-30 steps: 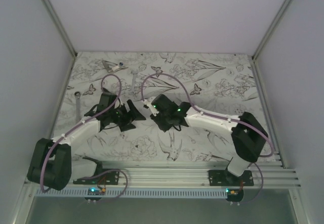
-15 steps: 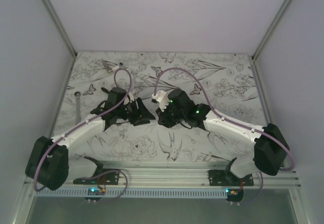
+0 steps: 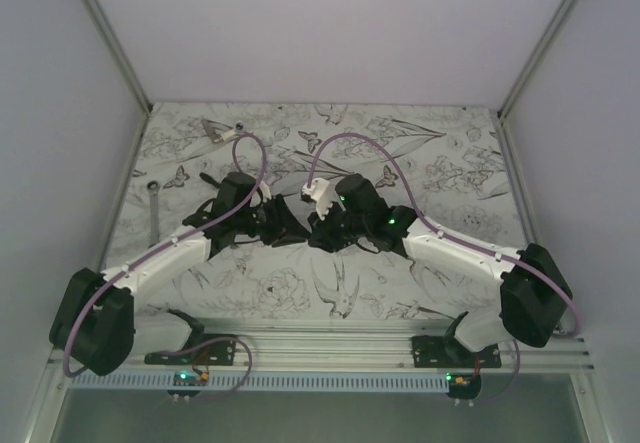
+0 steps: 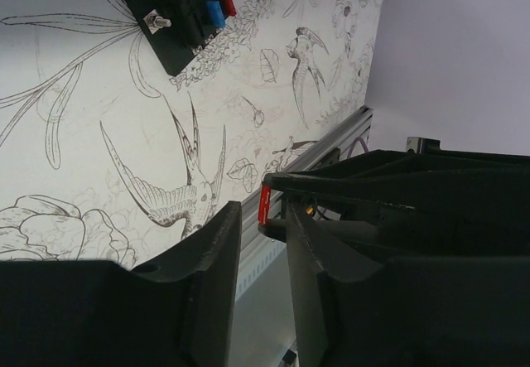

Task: Snap on the fuse box
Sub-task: Pick up the fuse from the center of the board.

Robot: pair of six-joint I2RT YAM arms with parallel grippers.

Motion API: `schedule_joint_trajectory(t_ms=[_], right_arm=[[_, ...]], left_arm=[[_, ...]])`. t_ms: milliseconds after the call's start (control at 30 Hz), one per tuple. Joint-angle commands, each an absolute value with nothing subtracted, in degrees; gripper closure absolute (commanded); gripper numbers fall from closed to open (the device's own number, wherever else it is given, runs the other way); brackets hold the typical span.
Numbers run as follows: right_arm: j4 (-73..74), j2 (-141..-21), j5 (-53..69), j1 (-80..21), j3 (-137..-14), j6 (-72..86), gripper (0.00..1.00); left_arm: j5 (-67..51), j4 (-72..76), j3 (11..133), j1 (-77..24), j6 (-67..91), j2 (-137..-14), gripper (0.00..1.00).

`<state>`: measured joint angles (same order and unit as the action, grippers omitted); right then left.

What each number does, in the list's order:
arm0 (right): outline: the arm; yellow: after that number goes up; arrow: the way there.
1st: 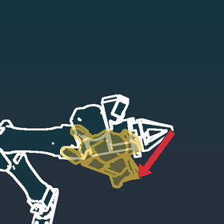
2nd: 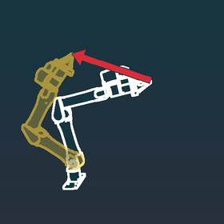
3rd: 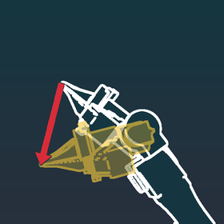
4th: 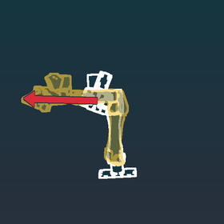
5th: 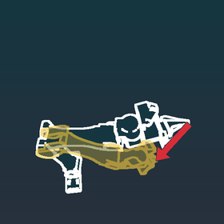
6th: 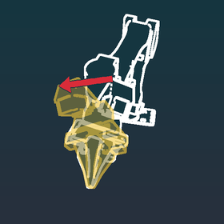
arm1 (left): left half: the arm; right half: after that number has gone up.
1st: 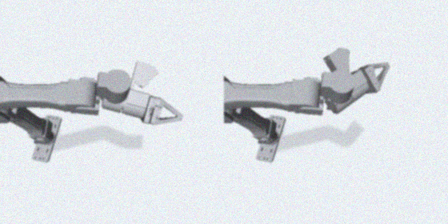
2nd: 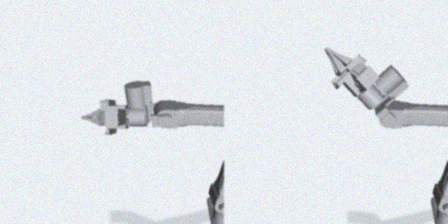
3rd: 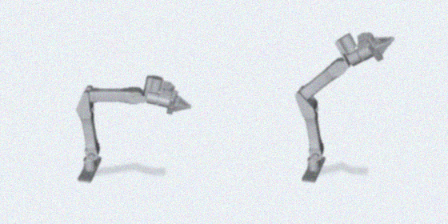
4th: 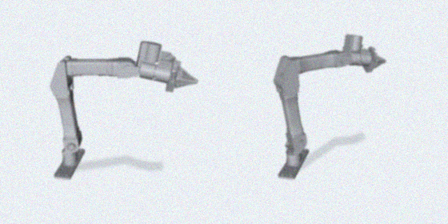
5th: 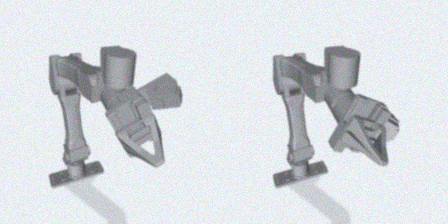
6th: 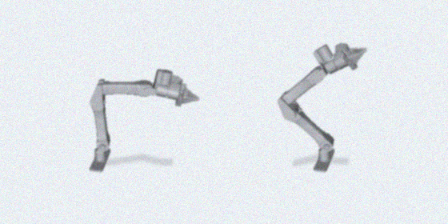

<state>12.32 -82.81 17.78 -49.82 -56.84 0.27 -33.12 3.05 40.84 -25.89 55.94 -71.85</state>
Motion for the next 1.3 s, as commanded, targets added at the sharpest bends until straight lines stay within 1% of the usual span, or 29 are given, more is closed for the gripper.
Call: schedule_joint_trajectory(t_ms=[0,167,267,367,533,733,867,1067,1133,1267], right_arm=[[9.31,-81.86,19.25,-49.14,-56.74,0.44,0.78],[7.61,-82.0,19.83,-48.63,-56.12,1.26,0.78],[6.51,-81.96,20.39,-48.22,-55.9,1.79,0.78],[5.62,-81.79,20.77,-47.95,-55.6,2.28,0.78],[3.77,-81.69,20.82,-47.53,-55.19,3.21,0.78],[2.03,-81.68,20.92,-47.47,-55.11,4.05,0.77],[1.06,-80.75,20.05,-47.33,-54.38,5.07,0.69],[-1.35,-76.12,20.54,-45.55,-51.97,10.43,0.54],[-5.23,-73.92,22.1,-44.52,-49.54,14.24,0.52],[-17.07,-70.44,24.67,-43.2,-43.45,25.58,0.51]], left_arm=[[-33.54,4.47,42.03,-26.7,56.4,-72.25,0.71],[-33.16,4.83,42.35,-27.74,56.46,-72.25,0.76],[-32.99,5.03,42.38,-27.95,56.65,-74.62,0.78],[-32.63,5.33,42.03,-28.03,57.03,-74.75,0.83],[-32.53,5.53,41.81,-28.14,57.26,-74.27,0.86],[-32.1,5.67,41.63,-28.26,57.57,-73.77,1.0],[-30.07,5.71,41.14,-28.21,57.33,-70.55,1.0],[-23.94,6.16,39.09,-28.21,57.24,-64.85,1.0],[-21.32,6.52,38.02,-28.21,57.79,-62.01,1.0],[-15.57,8.65,34.51,-28.34,59.34,-54.49,1.0]])
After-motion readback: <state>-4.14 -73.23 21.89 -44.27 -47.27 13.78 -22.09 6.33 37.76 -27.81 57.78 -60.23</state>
